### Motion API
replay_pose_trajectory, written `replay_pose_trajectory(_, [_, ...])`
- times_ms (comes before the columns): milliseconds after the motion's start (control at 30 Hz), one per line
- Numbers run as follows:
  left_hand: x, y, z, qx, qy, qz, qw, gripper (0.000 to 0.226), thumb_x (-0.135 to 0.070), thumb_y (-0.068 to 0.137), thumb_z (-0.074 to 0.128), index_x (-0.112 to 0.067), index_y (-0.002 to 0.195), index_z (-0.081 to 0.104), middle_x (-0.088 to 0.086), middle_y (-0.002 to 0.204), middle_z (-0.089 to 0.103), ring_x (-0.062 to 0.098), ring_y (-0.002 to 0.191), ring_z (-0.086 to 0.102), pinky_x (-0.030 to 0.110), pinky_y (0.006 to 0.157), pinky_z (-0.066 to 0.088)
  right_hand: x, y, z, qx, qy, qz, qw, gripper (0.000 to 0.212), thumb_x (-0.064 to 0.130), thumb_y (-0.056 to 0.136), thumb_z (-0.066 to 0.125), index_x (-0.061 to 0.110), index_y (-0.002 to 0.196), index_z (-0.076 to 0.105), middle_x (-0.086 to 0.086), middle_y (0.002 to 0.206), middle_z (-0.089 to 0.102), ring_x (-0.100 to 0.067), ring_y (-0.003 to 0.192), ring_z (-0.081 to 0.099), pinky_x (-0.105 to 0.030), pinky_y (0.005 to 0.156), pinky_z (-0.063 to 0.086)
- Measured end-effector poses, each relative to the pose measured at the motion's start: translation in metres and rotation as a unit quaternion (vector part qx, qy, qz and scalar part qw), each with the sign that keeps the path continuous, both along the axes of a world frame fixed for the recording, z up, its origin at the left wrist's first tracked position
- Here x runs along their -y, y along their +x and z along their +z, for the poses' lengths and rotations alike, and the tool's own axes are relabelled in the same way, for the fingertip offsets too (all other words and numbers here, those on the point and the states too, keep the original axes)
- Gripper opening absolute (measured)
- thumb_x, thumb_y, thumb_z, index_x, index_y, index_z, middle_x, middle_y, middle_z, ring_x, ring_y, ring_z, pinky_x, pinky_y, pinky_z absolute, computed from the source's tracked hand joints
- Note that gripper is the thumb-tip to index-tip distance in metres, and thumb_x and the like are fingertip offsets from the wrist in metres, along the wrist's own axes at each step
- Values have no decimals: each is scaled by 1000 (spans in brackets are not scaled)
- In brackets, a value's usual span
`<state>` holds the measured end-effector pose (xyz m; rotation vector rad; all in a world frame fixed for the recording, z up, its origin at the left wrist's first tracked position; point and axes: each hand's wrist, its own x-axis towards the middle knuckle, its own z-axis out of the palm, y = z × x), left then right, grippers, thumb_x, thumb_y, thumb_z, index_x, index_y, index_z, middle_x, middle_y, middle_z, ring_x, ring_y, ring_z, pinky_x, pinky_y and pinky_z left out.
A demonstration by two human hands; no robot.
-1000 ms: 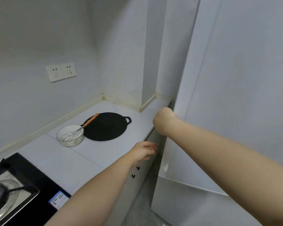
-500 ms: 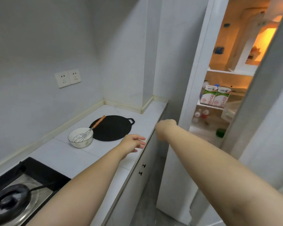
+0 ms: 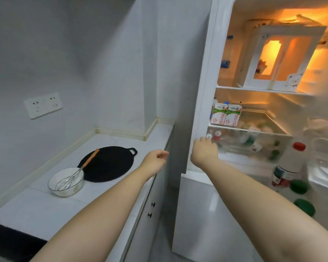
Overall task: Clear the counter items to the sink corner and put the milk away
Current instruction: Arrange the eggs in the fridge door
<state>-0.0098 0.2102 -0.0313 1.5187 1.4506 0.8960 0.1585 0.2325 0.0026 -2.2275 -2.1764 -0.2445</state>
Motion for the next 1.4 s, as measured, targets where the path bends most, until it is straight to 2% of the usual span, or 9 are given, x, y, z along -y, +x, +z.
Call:
replay_pose_trajectory(100, [-33,29,1,-4,10,-29,1000,40,4,89,46,-10,126,56,6,120,60,19,112,56,21,80,43,-17,32,-1,-37,16,-62,997,52,17,86,48,8,136,35,-13,140,37,-29,129,35,-39,101,34])
replay_pose_trajectory(267, [-90,92,-3,0,10,-81,997,35,7,87,45,-5,116,62,7,103,65,13,87,59,17,70,45,-48,97,0,-27,35,-159,986,58,19,85,46,9,139,29,-15,145,30,-31,135,25,-47,112,22])
replay_pose_trajectory(400, [-134,152,6,19,13,-125,992,35,9,87,47,-4,117,60,9,105,63,14,89,56,16,69,43,-72,156,27,-2,74,-231,970,61,24,87,46,10,143,27,-15,152,21,-32,142,13,-51,114,12])
replay_pose_trajectory(533, [-162,219,11,40,34,-176,983,33,11,90,38,5,117,58,11,102,58,13,79,56,2,52,42,-76,224,56,24,116,-309,944,55,28,92,43,12,143,31,-15,155,15,-33,144,7,-54,114,7])
replay_pose_trajectory(700, [-176,294,13,57,37,-240,968,32,12,89,38,5,112,60,16,99,63,11,72,57,3,51,42,-65,268,83,12,99,-395,913,43,17,88,44,11,130,47,-15,135,39,-33,129,31,-55,109,23])
replay_pose_trajectory(1033, [-201,389,39,98,52,-333,936,35,17,86,37,10,110,61,14,93,60,8,68,55,4,51,43,-54,291,105,-50,-18,-459,887,47,15,87,45,11,134,45,-12,135,38,-33,124,42,-48,98,41])
replay_pose_trajectory(1167, [-221,416,47,120,48,-348,929,35,15,87,36,7,108,63,14,93,62,9,67,56,4,49,41,-54,301,114,-71,-22,-453,889,36,10,84,43,8,119,55,-13,122,53,-34,113,52,-40,90,46])
replay_pose_trajectory(1267, [-229,435,51,140,23,-357,923,34,10,88,38,0,106,64,4,86,65,7,68,59,10,54,44,-52,307,120,-83,-51,-446,890,9,6,84,42,8,86,51,-10,92,52,-30,89,51,-35,79,46])
replay_pose_trajectory(1400, [-230,457,59,184,0,-385,904,32,10,90,36,-2,106,62,1,80,63,8,66,62,21,65,44,-53,312,128,-78,-86,-427,897,18,6,87,41,6,69,43,-4,68,41,-22,64,45,-30,67,39])
